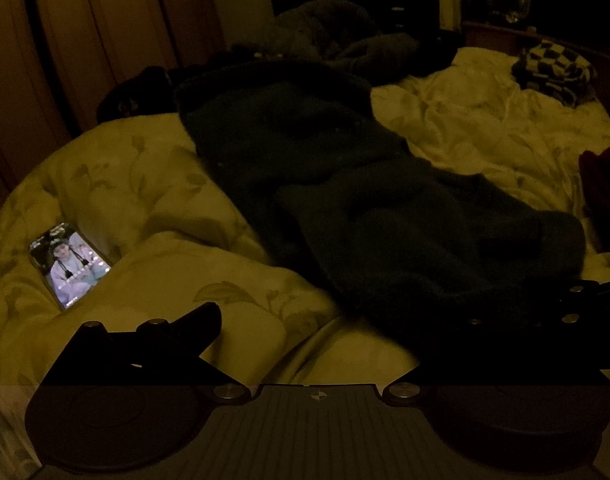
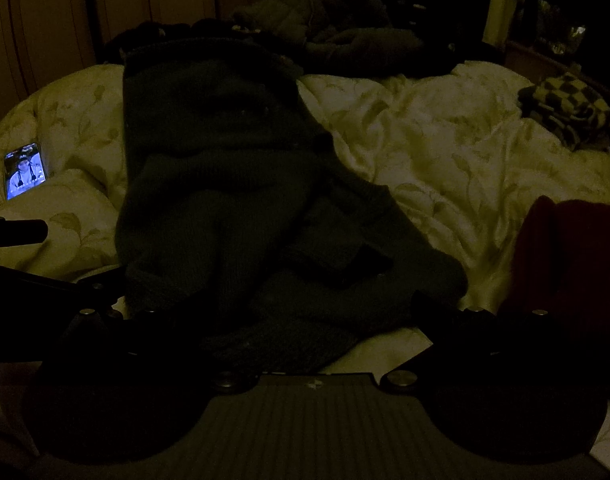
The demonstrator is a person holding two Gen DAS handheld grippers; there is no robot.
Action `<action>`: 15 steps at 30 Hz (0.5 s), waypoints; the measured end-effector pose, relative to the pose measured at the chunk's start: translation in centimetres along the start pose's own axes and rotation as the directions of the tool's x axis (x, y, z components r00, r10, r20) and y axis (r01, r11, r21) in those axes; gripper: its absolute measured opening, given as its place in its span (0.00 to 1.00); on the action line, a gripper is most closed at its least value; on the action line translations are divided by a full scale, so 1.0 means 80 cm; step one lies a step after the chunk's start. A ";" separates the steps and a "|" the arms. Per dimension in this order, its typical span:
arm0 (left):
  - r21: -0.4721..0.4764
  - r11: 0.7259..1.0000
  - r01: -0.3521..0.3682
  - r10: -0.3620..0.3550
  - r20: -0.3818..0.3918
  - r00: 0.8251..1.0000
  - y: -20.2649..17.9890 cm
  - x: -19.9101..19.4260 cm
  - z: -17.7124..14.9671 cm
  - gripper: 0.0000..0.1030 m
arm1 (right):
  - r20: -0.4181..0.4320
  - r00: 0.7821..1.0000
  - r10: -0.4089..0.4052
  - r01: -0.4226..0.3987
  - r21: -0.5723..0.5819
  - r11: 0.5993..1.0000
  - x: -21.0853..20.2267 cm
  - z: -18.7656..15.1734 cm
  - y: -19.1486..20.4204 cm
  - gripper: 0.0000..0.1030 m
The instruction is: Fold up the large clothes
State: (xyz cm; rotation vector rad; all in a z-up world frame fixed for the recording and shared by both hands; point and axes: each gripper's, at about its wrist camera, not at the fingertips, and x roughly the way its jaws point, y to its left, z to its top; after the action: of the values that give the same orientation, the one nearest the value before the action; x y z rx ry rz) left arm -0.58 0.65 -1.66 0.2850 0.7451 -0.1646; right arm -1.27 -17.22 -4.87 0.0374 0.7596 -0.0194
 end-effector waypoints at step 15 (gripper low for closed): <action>-0.003 1.000 0.013 -0.013 -0.011 1.000 0.000 0.006 0.000 1.00 | -0.019 1.000 0.015 -0.015 0.019 1.000 0.006 -0.001 -0.003 1.00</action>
State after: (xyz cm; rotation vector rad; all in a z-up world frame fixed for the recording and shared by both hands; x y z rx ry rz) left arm -0.23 0.64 -1.99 0.2788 0.7583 -0.1747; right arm -1.02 -17.50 -5.29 0.0613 0.7778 -0.0117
